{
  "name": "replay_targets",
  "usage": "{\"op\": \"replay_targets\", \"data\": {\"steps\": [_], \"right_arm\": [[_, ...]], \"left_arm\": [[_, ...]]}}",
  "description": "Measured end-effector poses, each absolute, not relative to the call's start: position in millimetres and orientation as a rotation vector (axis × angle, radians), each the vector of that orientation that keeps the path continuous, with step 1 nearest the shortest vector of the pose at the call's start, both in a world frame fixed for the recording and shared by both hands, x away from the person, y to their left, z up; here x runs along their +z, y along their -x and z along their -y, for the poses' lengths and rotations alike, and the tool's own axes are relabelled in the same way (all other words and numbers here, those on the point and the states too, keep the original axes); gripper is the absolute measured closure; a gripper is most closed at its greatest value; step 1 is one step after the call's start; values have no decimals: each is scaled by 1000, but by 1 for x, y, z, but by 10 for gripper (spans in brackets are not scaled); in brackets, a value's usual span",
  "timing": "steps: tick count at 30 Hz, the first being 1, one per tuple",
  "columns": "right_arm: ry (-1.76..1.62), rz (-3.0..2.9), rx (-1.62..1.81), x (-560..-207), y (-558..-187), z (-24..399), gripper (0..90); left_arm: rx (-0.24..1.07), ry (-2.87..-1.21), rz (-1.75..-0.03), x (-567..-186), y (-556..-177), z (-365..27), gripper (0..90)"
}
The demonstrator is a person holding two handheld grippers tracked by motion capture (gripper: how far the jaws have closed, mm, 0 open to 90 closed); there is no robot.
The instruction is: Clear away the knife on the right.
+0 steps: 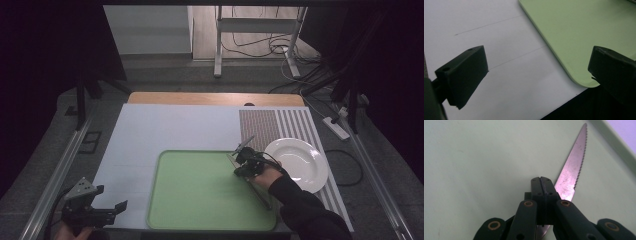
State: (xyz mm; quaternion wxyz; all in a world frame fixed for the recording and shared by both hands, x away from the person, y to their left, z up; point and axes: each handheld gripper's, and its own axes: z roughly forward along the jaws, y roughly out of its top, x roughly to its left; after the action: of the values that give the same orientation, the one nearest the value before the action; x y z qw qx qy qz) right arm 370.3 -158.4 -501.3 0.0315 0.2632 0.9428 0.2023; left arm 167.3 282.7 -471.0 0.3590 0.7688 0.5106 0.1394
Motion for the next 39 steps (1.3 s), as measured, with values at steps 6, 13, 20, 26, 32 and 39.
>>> {"op": "replay_targets", "data": {"steps": [6,13,20,26,32,39], "right_arm": [[-844,-2906,618,-500,-368,173,900],[-877,-2897,597,-499,-366,185,900],[-922,-2882,565,-497,-362,201,900],[-979,-2869,560,-496,-362,213,900],[-1003,-2870,564,-496,-363,213,900],[-1003,-2870,564,-496,-363,213,900]], "left_arm": [[359,-1982,-1317,-471,-167,-283,25],[358,-1981,-1319,-471,-167,-283,25],[359,-1981,-1320,-471,-167,-283,27],[358,-1982,-1321,-471,-168,-283,28],[359,-1982,-1320,-471,-167,-283,29],[359,-1982,-1320,-471,-167,-283,29]]}}
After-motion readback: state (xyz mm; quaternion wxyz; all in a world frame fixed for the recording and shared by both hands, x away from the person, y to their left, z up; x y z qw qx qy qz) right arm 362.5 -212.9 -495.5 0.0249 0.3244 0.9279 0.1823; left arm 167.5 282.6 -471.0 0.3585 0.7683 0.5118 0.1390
